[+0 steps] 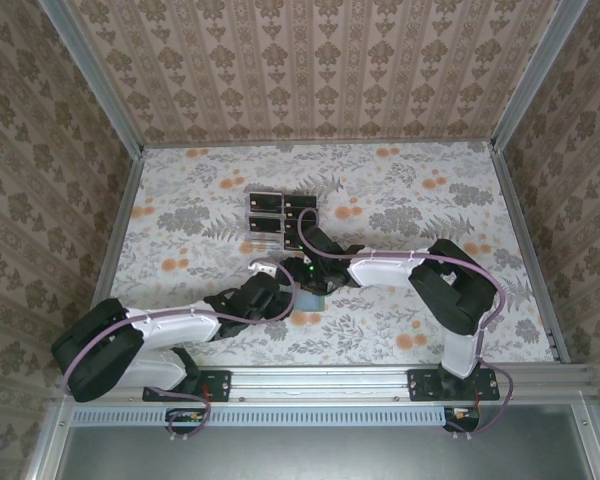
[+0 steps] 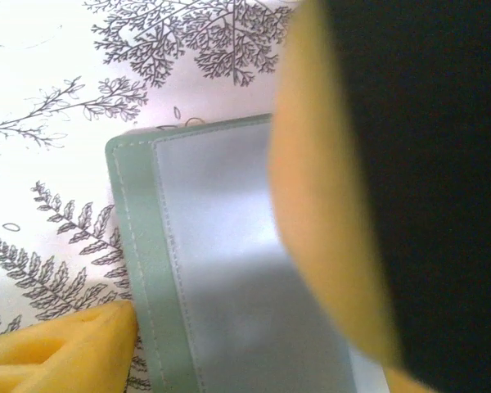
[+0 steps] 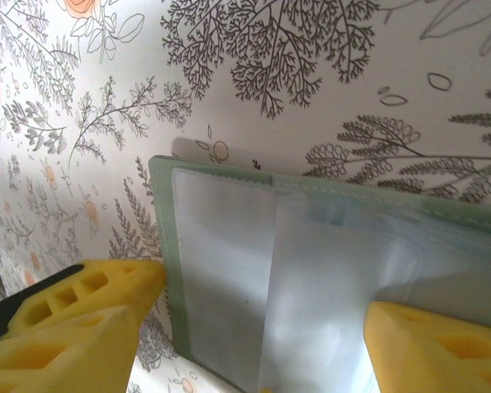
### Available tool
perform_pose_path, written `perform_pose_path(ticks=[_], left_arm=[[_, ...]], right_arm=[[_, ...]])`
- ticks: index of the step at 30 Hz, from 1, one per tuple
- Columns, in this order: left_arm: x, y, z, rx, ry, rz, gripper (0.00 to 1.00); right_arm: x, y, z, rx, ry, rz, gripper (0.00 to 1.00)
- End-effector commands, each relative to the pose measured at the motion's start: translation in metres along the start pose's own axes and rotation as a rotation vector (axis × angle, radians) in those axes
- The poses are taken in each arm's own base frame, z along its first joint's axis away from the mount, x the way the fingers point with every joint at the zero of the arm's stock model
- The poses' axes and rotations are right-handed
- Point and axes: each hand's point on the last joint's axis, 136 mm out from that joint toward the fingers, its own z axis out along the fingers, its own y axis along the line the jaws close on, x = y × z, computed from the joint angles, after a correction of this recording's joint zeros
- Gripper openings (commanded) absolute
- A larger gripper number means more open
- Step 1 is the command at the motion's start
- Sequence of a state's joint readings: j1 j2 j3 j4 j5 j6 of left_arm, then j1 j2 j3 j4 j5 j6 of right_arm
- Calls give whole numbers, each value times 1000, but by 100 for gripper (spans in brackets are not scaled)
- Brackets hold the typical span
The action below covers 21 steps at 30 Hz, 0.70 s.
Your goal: Put the credit cards into the card holder
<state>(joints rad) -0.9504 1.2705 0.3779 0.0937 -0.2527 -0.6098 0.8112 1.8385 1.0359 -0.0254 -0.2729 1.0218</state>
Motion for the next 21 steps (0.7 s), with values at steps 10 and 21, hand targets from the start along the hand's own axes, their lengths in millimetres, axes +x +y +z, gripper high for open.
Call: perform_pose_path(ticks=[10, 21], left_arm=[[19, 16, 1, -55, 29, -17, 77], [18, 17, -2, -52, 18, -24, 77]], right_arm=[[-4, -8, -34, 4, -52, -7, 78], [-3, 0, -17, -20, -21, -11, 78]])
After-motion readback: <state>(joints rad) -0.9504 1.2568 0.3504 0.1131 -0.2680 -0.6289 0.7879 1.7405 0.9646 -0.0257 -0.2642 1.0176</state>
